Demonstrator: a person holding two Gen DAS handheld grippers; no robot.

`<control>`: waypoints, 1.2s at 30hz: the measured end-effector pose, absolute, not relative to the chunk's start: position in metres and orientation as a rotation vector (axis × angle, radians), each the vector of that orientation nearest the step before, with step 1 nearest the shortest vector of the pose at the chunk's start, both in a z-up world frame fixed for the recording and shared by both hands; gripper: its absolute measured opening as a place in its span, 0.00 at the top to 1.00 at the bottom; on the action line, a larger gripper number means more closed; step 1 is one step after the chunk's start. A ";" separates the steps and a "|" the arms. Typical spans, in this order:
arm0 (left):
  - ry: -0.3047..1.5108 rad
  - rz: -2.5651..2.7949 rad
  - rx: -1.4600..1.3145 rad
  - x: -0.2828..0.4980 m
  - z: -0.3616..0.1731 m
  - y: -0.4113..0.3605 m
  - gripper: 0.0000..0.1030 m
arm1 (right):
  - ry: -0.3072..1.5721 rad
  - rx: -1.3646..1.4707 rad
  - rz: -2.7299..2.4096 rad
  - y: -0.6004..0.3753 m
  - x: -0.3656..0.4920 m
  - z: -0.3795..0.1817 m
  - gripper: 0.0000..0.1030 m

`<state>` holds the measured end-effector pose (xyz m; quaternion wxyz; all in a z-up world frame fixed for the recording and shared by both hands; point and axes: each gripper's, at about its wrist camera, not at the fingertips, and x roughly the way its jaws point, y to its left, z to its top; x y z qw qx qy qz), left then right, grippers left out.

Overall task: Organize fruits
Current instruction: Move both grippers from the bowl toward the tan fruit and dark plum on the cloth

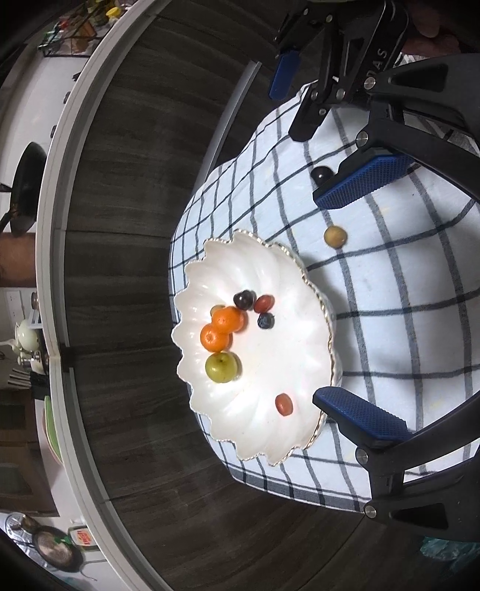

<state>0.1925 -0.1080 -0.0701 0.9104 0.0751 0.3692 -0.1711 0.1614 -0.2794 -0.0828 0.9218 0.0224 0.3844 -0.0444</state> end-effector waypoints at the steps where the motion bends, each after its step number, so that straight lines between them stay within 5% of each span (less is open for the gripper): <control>1: 0.761 -0.355 0.154 0.191 -0.071 -0.109 0.05 | 0.789 0.045 -0.090 -0.280 0.161 -0.084 0.38; 18: 0.761 -0.402 0.215 0.179 -0.104 -0.131 0.05 | 0.796 0.016 -0.044 -0.282 0.159 -0.108 0.38; 36: 0.751 -0.493 0.298 0.194 -0.141 -0.149 0.27 | 0.822 -0.005 -0.031 -0.288 0.169 -0.134 0.38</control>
